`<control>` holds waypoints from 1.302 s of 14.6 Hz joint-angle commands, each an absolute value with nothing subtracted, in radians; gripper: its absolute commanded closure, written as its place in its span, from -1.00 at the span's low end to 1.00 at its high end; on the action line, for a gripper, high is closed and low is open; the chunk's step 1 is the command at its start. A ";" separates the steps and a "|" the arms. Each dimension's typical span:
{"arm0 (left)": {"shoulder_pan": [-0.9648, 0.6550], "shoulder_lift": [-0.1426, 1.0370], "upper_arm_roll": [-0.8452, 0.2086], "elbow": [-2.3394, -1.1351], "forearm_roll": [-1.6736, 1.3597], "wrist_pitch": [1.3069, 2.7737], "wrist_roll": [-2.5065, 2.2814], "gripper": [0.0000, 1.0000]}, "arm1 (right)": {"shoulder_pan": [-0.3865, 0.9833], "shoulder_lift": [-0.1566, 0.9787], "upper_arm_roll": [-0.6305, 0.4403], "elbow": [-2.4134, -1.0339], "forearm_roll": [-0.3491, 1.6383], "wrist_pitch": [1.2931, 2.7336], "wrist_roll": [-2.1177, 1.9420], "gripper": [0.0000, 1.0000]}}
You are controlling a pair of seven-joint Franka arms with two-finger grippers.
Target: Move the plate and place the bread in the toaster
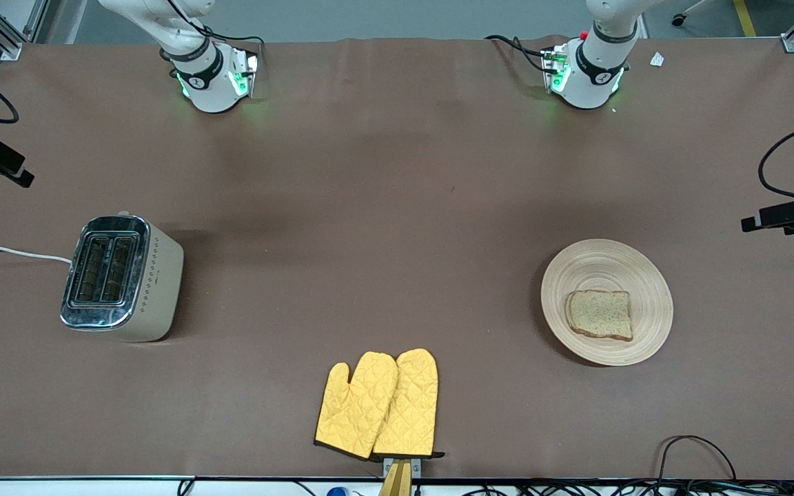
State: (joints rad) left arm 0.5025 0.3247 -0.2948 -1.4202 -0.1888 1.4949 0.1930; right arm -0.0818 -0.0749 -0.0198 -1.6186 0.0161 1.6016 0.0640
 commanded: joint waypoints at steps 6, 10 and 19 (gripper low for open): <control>0.598 0.595 -0.302 -1.401 -0.403 1.544 0.206 -1.00 | -0.083 -0.084 -0.018 -1.629 0.006 1.603 0.063 -1.00; 0.634 0.728 -0.302 -1.401 -0.368 1.626 0.274 -1.00 | -0.081 -0.084 -0.018 -1.629 0.006 1.603 0.061 -1.00; 0.673 0.845 -0.307 -1.414 -0.405 1.680 0.362 -1.00 | -0.086 -0.083 -0.012 -1.655 0.009 1.620 0.067 -1.00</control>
